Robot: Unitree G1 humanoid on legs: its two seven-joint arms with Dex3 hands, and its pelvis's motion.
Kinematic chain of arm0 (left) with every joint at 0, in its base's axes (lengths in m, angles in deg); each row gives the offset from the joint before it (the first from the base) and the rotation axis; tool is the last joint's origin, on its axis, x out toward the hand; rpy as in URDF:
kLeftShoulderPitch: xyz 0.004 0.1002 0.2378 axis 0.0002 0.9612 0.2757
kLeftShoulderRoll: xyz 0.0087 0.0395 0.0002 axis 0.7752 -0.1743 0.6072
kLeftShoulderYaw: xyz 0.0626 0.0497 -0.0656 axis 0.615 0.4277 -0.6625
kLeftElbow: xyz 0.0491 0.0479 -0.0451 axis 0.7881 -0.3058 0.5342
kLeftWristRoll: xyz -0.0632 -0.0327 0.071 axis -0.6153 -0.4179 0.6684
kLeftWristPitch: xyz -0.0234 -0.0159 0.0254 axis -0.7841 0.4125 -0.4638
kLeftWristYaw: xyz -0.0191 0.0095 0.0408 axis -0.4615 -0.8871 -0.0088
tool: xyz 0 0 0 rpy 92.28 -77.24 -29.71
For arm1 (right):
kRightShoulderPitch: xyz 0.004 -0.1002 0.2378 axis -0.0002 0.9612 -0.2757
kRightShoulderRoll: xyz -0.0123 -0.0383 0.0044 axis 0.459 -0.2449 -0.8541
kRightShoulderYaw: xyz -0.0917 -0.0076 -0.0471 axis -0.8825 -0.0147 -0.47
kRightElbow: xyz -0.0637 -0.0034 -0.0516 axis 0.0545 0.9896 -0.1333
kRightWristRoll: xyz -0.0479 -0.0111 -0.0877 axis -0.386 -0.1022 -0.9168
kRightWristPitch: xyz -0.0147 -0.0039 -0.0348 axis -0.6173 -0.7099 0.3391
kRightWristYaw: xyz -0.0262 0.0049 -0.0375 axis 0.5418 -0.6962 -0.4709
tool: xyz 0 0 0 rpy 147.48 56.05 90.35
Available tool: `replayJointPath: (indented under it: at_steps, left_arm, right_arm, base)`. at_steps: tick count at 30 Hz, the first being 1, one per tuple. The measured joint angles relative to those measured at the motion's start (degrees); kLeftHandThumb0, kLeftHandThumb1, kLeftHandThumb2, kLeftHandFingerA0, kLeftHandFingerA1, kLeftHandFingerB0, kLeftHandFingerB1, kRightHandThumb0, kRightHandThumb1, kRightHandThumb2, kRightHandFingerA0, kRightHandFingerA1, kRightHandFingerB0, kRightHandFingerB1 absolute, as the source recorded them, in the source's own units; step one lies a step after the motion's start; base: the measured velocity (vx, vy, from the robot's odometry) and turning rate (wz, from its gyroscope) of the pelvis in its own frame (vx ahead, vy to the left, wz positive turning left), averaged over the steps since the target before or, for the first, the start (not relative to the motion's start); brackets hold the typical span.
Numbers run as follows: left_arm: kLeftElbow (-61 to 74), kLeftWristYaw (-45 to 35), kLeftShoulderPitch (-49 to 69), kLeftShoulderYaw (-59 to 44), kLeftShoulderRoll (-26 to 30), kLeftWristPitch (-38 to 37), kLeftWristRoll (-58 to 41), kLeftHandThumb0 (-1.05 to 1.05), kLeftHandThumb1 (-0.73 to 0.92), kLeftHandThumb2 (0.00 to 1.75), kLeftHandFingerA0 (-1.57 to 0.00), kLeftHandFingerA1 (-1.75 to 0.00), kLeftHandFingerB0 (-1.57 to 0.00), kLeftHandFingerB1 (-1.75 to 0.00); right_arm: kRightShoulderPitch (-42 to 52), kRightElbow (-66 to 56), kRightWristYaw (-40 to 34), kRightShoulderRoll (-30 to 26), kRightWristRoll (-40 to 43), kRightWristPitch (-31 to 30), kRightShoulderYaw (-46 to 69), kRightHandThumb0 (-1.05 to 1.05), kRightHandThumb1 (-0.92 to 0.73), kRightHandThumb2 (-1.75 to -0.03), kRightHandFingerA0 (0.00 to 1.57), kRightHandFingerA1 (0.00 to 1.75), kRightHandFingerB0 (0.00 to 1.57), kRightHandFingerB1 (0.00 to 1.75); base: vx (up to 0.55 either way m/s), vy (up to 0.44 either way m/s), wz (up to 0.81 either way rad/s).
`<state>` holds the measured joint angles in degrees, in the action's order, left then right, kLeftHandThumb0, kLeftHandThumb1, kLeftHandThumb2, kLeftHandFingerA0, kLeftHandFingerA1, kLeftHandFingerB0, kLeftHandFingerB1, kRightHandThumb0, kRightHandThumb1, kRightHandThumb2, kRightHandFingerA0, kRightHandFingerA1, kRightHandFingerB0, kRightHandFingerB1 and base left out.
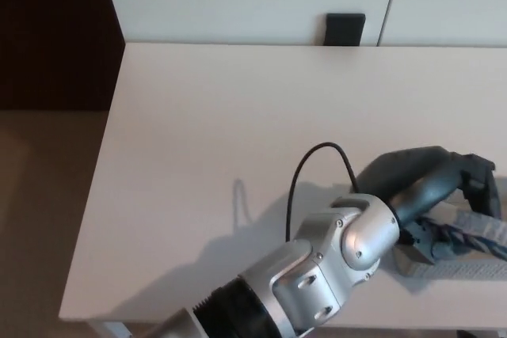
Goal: The robot walks towards a table in front, picks a shampoo with left hand and puts it in a small grey container
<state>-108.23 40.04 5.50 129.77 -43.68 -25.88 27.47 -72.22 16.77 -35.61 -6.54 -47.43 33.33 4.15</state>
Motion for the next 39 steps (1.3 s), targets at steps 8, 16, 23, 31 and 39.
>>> replayJointPath:
  at_steps: [8,16,23,31,39]
  left_arm:
    - [5.92,-1.30,0.57,2.17,-0.22,0.09,-0.78,0.94,0.57,0.94,-1.16,-1.08,-1.05,-0.96]
    - [11.50,-2.59,0.49,1.43,-0.22,0.10,-1.19,0.93,0.55,0.93,-1.20,-1.08,-1.09,-0.96]
    - [12.22,-3.48,0.34,-0.04,-0.21,0.10,-1.27,0.94,0.53,0.92,-1.39,-1.06,-1.27,-0.95]
    - [9.87,-3.48,0.19,-2.80,-0.20,0.12,-1.25,-0.18,0.54,0.98,-0.81,-1.74,-0.62,-1.55]
    - [5.91,-3.88,0.21,-6.56,-0.20,0.59,-2.81,-0.26,0.50,1.07,-1.17,-1.18,-0.95,-1.06]
  right_arm:
    - [-0.20,0.27,0.66,-0.28,-0.22,0.45,-0.83,-0.51,-0.73,-0.63,0.73,0.46,0.67,0.42]
    - [-0.19,0.82,0.91,-0.28,-0.21,0.84,-1.28,-0.51,-0.73,-0.63,0.73,0.46,0.67,0.42]
    - [-0.18,1.09,0.93,-0.28,-0.20,1.08,-1.37,-0.51,-0.73,-0.63,0.73,0.46,0.67,0.42]
    - [-0.18,0.99,0.65,-0.02,-0.12,1.22,-1.14,-0.44,-0.68,-0.61,0.67,0.43,0.56,0.39]
    - [-0.18,0.68,-0.06,0.46,0.06,1.04,-0.35,-0.42,-0.65,-0.60,0.64,0.42,0.54,0.39]
  base:
    - [0.00,0.000,0.00]
    - [0.00,0.000,0.00]
    - [0.00,0.000,0.00]
    - [0.00,0.000,0.00]
    - [0.00,0.000,0.00]
